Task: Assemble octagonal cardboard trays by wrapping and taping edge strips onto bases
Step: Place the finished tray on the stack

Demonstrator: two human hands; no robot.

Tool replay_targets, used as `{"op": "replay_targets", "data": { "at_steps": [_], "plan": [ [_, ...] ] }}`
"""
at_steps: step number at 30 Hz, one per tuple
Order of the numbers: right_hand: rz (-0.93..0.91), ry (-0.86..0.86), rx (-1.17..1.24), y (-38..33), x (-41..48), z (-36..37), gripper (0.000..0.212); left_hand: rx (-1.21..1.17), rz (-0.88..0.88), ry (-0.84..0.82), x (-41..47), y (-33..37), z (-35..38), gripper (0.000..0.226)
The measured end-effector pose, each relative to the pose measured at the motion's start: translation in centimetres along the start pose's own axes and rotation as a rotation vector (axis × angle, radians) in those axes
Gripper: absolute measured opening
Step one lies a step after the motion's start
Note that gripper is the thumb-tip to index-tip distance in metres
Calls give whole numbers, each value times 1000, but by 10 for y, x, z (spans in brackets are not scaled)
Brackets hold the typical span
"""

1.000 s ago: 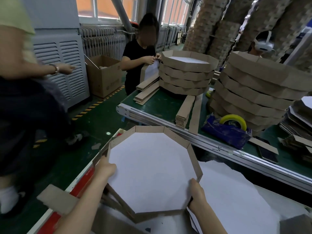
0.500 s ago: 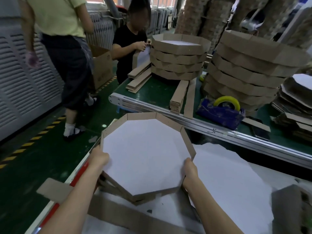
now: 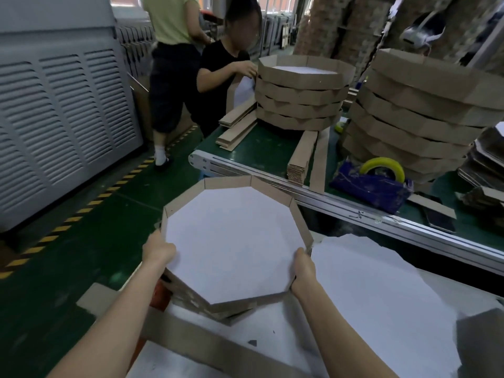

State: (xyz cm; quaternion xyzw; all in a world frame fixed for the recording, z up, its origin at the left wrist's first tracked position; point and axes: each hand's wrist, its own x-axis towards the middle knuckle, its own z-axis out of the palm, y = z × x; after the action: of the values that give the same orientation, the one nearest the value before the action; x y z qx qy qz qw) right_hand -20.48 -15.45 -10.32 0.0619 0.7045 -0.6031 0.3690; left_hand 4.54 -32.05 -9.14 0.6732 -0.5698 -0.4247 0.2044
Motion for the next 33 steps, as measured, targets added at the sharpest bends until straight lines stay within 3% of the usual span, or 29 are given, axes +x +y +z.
{"op": "replay_targets", "data": {
  "at_steps": [15, 25, 33],
  "plan": [
    [9, 4, -49, -2, 0, 3, 55, 133, -28, 103, -2, 2, 6, 33],
    [15, 24, -6, 8, -8, 10, 48, 63, 109, 190, 7, 12, -12, 20],
    [46, 15, -209, 6, -7, 16, 50, 305, 74, 165, 9, 3, -9, 17]
  ]
}}
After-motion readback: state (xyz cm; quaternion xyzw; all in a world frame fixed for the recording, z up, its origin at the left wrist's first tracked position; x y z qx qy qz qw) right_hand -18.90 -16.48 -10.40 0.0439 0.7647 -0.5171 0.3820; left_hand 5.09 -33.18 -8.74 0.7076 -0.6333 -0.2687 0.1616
